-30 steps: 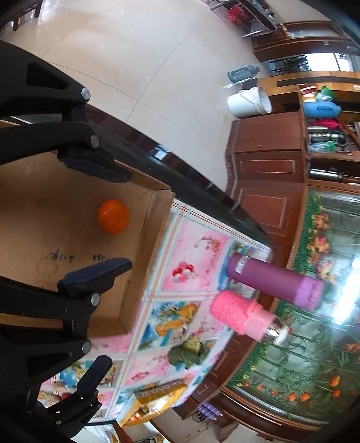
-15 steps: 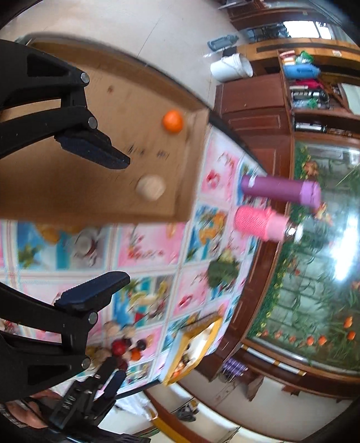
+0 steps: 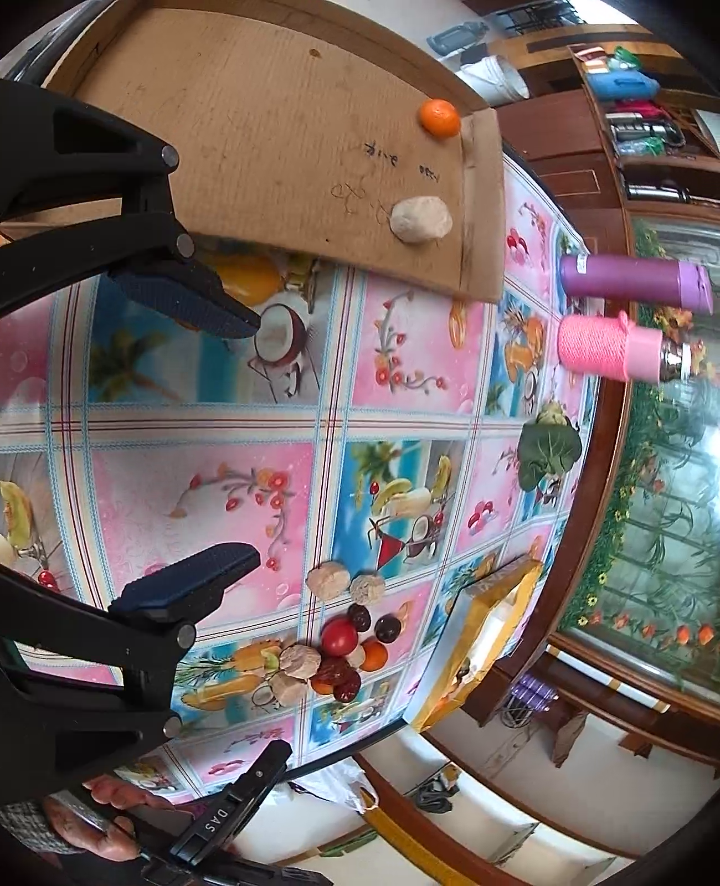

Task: Organize fruits
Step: 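Return both tools to the food pile and grasp two oat balls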

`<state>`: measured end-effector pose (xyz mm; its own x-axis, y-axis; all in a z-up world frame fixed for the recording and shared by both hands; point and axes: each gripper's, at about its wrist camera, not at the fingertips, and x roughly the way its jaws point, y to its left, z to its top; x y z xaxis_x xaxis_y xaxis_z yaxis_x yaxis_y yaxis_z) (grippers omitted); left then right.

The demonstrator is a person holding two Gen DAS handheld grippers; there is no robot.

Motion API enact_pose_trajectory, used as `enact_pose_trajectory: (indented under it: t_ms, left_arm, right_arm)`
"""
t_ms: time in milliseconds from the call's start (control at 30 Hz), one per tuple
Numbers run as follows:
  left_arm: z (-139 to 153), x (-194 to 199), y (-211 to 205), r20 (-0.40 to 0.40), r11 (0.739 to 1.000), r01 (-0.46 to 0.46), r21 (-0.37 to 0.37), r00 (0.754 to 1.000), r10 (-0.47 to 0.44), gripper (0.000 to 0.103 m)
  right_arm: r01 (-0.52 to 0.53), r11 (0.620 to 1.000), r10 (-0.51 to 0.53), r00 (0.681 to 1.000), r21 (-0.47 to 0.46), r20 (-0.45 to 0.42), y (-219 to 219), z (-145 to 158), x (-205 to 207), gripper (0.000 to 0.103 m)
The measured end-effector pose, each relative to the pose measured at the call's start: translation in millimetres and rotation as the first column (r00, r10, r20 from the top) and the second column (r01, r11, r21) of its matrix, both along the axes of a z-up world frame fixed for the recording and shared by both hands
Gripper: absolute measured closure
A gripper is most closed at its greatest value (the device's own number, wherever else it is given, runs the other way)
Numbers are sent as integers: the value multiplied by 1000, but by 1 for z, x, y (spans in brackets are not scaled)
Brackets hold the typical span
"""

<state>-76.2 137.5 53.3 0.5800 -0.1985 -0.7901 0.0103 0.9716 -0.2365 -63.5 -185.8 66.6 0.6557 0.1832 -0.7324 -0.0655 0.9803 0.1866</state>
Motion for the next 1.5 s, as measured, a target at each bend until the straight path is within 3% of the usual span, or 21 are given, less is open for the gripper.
enact_pose_trajectory:
  t_ms: [233, 600, 767, 900, 1167, 1333, 1500]
  left_arm:
    - [-9, 17, -23, -31, 998, 60, 16, 998, -60, 27]
    - [-19, 48, -56, -48, 992, 124, 35, 991, -122, 28]
    - [-24, 61, -72, -39, 987, 152, 50, 988, -150, 28]
    - [-30, 69, -85, -30, 981, 175, 82, 985, -173, 28]
    - [-34, 81, -101, 38, 976, 204, 78, 977, -208, 30]
    - [-43, 81, -112, 62, 966, 229, 119, 970, -237, 59]
    - [-44, 78, -116, 77, 958, 259, 121, 960, -269, 74]
  right_arm:
    - [-36, 999, 36, 999, 9, -16, 5, -14, 6, 34]
    - [-104, 993, 104, 994, -59, -16, 32, -29, 19, 40]
    - [-115, 991, 113, 993, -73, -27, 35, -34, 23, 41]
    - [-119, 989, 117, 993, -82, -35, 36, -37, 25, 51]
    - [-119, 990, 117, 993, -77, -35, 38, -42, 31, 52]
    - [-111, 993, 110, 994, -41, -27, 34, -43, 33, 52]
    - [-106, 994, 106, 994, 0, -24, 30, -43, 34, 52]
